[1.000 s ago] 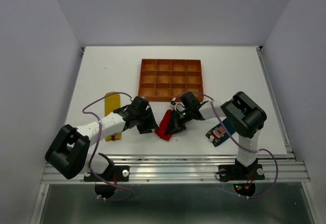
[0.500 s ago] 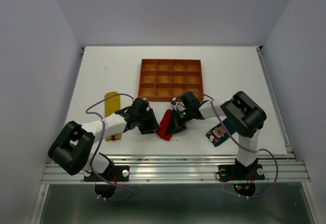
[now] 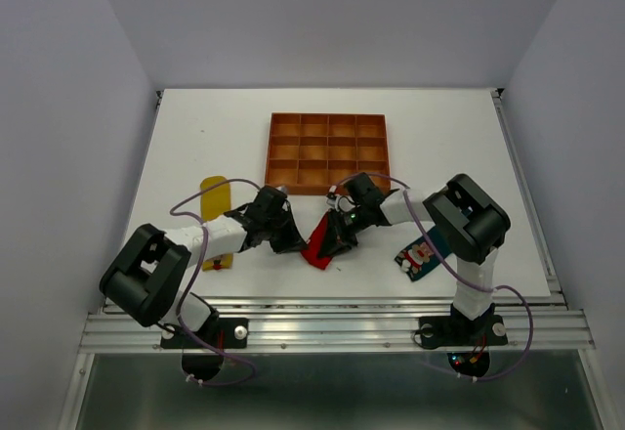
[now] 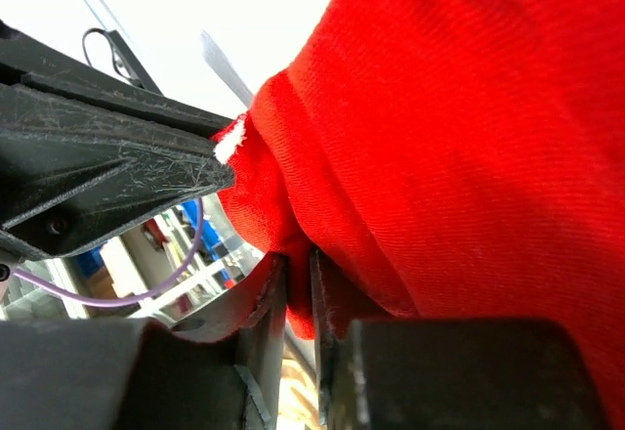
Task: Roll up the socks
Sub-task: Pick up the sock at the center of the board.
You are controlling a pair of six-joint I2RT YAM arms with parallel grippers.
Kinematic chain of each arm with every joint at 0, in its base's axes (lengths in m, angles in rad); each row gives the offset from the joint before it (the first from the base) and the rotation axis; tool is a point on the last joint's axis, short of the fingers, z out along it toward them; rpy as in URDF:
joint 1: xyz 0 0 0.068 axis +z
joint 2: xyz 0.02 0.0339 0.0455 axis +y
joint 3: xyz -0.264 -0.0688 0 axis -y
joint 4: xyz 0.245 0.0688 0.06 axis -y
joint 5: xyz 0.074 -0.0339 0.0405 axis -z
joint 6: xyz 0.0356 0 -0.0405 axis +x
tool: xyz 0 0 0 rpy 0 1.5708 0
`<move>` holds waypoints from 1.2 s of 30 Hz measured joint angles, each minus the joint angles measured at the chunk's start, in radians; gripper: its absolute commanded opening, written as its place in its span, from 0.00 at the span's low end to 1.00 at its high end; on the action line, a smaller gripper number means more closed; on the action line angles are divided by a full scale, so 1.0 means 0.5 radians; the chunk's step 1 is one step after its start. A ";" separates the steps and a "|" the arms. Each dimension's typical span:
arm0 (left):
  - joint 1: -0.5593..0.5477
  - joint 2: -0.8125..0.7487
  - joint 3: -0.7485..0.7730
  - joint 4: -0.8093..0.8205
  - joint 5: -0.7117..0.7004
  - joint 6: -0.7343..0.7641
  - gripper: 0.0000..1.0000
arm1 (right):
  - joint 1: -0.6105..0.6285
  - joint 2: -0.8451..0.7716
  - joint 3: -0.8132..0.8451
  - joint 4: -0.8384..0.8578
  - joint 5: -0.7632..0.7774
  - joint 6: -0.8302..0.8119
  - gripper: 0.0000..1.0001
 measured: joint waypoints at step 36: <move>-0.044 0.093 0.272 -0.472 -0.187 -0.042 0.00 | 0.900 -0.778 -0.023 -0.124 1.755 -1.235 0.58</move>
